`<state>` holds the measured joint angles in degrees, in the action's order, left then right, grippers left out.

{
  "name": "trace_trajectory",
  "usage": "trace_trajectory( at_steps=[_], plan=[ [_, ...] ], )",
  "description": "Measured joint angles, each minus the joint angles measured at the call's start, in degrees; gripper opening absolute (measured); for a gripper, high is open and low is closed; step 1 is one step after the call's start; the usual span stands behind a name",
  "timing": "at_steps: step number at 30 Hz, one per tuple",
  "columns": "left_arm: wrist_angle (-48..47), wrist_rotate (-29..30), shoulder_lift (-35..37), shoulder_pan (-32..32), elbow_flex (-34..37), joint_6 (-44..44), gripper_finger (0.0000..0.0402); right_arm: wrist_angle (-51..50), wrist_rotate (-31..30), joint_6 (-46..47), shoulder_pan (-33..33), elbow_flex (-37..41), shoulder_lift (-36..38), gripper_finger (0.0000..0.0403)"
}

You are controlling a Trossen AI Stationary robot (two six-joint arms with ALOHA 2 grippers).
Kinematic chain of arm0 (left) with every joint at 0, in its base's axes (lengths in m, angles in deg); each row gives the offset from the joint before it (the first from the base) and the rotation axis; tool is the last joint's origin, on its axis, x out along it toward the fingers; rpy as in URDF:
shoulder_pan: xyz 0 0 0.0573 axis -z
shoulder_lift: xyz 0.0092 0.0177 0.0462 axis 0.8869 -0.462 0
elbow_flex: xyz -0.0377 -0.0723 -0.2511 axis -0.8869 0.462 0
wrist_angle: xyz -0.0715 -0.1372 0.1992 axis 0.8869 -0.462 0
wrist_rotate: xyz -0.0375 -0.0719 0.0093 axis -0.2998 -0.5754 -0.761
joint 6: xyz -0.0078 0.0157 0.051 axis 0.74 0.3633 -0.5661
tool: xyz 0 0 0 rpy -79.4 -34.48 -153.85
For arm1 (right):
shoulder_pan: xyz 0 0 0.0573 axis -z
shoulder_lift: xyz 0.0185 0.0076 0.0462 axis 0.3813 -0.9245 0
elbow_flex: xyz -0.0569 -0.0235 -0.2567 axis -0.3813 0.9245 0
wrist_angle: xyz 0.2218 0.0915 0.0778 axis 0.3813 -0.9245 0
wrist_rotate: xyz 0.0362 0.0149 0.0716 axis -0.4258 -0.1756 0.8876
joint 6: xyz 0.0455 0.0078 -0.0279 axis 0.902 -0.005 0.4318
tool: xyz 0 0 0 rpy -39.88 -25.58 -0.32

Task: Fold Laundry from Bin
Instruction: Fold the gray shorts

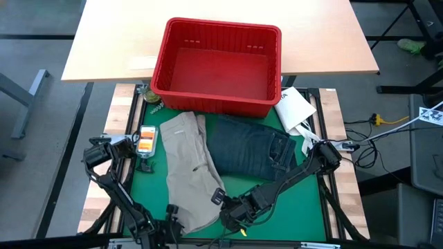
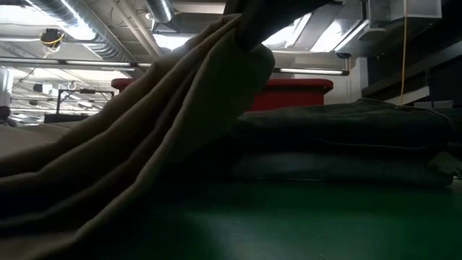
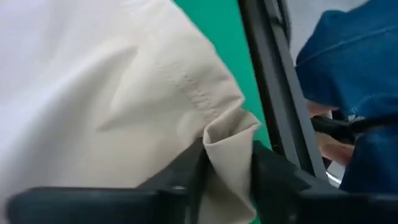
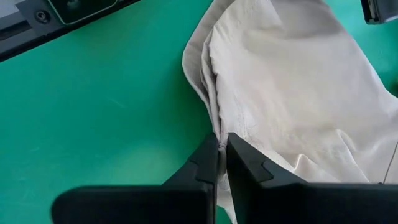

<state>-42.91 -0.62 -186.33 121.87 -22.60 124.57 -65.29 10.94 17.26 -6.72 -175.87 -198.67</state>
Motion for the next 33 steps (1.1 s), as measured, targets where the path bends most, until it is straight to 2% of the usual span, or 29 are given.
trace_trajectory(
  at_steps=[4, 6, 11, 15, 25, 29, 33],
  plan=[
    [-0.2, 0.0, 0.4, 0.0, 0.1, 4.4, 0.0037, 0.0, 0.0, 0.0, 0.0, 0.0, 0.0, 0.0021],
    [-0.1, -0.5, 1.0, 0.2, 0.2, 6.4, 0.0013, -0.1, 0.0, 0.0, 0.0, 0.0, 0.0, 0.0021],
    [-0.7, -4.1, 3.9, 1.0, 0.5, 10.1, 0.0012, -4.2, 0.7, 0.0, -0.2, -0.8, 0.0, 0.0021],
    [1.8, -5.7, 6.8, 1.9, 0.3, 12.8, 0.0007, -8.7, 5.2, 0.1, -1.0, -3.5, 0.0, 0.0021],
    [19.9, -8.4, 9.8, 4.3, 0.3, 13.1, 0.0007, -12.3, 8.6, 0.0, -4.9, -10.7, 0.0, 0.0021],
    [24.5, -9.8, 11.0, 5.2, 0.3, 13.2, 0.0007, -12.0, 11.6, -0.3, -5.7, -16.2, 0.0, 0.0021],
    [28.5, -10.1, 12.1, 6.3, 0.3, 13.3, 0.0007, -12.2, 12.0, -0.4, -5.7, -22.5, 0.0, 0.0021]
  ],
)
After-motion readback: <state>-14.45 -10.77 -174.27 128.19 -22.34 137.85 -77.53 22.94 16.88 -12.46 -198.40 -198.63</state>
